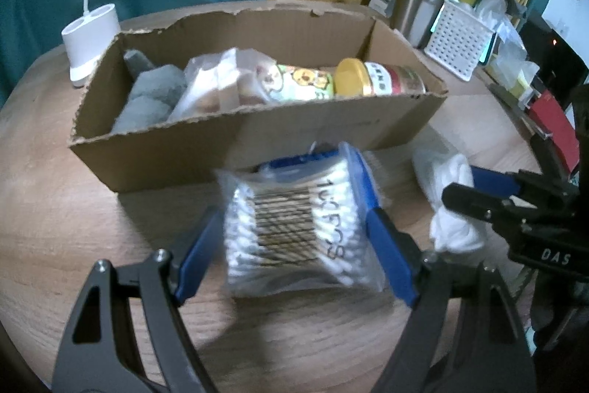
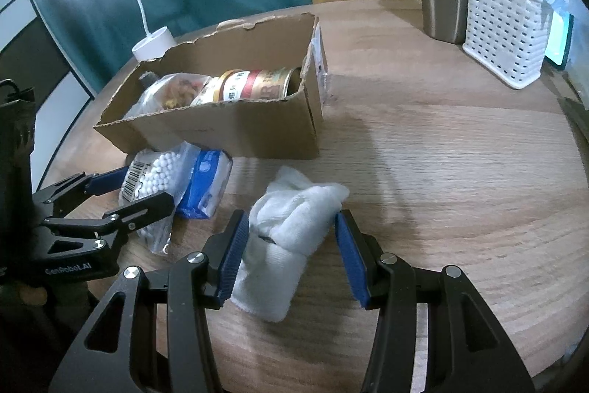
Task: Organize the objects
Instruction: 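Grasp the white towel with the right tool while the left tool holds the swab bag, then lower the swab bag into the box with the left tool while the right tool carries the towel over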
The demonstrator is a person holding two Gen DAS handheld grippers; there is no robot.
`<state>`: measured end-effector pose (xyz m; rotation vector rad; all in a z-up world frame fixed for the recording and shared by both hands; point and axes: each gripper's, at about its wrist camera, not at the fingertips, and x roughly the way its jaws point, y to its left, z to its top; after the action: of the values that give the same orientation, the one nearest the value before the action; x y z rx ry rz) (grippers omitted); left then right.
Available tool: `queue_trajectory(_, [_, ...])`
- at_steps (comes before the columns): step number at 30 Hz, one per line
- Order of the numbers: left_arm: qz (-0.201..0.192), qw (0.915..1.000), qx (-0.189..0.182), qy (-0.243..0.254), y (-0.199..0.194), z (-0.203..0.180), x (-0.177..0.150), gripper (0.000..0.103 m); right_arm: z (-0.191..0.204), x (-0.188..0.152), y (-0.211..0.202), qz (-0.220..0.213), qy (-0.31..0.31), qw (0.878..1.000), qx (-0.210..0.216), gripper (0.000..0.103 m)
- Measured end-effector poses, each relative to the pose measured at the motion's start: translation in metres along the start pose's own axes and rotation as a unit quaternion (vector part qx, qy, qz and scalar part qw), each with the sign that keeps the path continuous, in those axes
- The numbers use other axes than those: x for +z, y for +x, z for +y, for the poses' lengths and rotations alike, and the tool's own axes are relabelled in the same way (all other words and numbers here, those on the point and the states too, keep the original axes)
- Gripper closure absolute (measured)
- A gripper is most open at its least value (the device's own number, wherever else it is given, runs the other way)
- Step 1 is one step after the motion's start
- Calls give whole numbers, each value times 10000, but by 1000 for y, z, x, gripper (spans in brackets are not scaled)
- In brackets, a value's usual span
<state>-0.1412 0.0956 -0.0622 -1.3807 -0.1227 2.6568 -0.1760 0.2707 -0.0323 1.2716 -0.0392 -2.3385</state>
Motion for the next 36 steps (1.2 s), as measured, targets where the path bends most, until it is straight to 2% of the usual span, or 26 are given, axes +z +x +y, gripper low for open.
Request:
queue_trajectory(7, [-36, 10000, -19, -19, 2, 1, -2, 23, 1, 0, 5, 42, -49, 9999, 87, 51])
queue_trajectory(12, [-79, 9999, -96, 1, -2, 1, -4, 29, 3, 0, 3, -23, -58, 9999, 151, 60])
queue_trajectory(20, [-170, 9995, -262, 52, -13, -4, -3, 30, 5, 0, -3, -118, -71, 9998, 129, 71])
queue_trajectory(36, [-606, 9974, -348, 149, -53, -11, 5, 30, 7, 7, -33, -461, -125, 9989, 19, 72])
